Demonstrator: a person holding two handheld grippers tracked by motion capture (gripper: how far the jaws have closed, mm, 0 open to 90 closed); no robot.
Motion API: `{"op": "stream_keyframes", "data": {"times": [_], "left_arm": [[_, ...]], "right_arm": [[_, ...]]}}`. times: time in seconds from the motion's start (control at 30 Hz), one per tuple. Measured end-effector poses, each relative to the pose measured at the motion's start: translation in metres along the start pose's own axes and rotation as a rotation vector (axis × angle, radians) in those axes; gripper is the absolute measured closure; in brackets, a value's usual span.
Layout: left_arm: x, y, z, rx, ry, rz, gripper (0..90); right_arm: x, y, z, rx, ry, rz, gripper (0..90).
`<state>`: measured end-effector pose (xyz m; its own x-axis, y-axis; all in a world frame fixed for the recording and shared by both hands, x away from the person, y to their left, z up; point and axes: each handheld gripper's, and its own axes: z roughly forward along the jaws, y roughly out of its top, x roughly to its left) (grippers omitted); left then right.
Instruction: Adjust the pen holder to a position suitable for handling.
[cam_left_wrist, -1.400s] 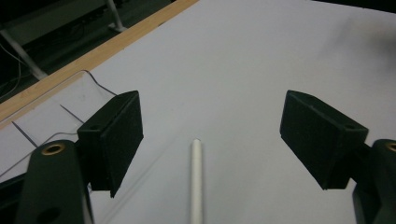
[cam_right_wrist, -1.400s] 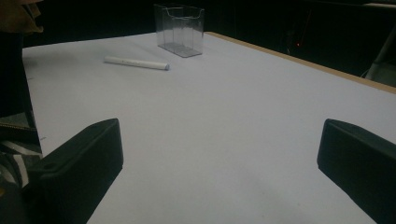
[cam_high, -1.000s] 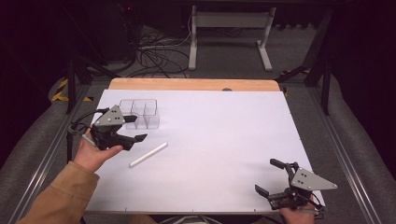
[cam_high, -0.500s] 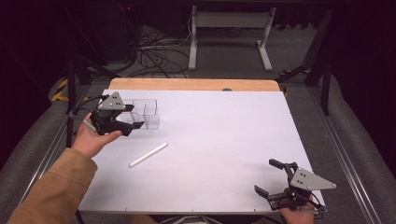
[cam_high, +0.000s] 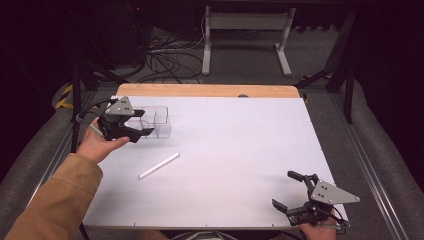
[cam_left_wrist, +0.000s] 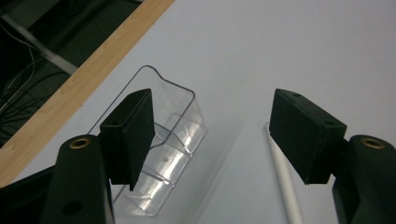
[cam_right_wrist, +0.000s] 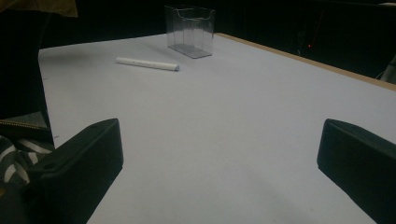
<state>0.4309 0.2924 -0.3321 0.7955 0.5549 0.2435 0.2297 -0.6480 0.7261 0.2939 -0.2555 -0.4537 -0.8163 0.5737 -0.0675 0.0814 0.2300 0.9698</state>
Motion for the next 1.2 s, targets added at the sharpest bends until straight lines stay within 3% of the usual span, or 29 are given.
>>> {"op": "stream_keyframes", "data": {"times": [0.13, 0.4, 0.57, 0.9, 1.2], "left_arm": [[0.007, -0.001, 0.001, 0.026, 0.035, 0.02, 35.2], [0.024, -0.004, 0.006, 0.086, 0.039, 0.022, 40.0], [0.032, -0.006, 0.015, 0.142, 0.021, 0.036, 35.8], [0.049, -0.011, 0.025, 0.197, 0.027, 0.059, 44.6], [0.059, -0.017, 0.037, 0.261, -0.017, 0.07, 46.8]], "right_arm": [[0.0, 0.0, 0.0, -0.005, 0.005, 0.007, 0.8], [0.0, 0.0, 0.002, 0.001, 0.013, 0.003, 0.8], [0.0, -0.003, -0.002, -0.002, 0.005, 0.021, 0.8], [0.005, -0.007, -0.008, -0.001, 0.001, 0.031, 0.8], [0.007, -0.009, -0.014, -0.003, -0.007, 0.039, 0.8]]}}
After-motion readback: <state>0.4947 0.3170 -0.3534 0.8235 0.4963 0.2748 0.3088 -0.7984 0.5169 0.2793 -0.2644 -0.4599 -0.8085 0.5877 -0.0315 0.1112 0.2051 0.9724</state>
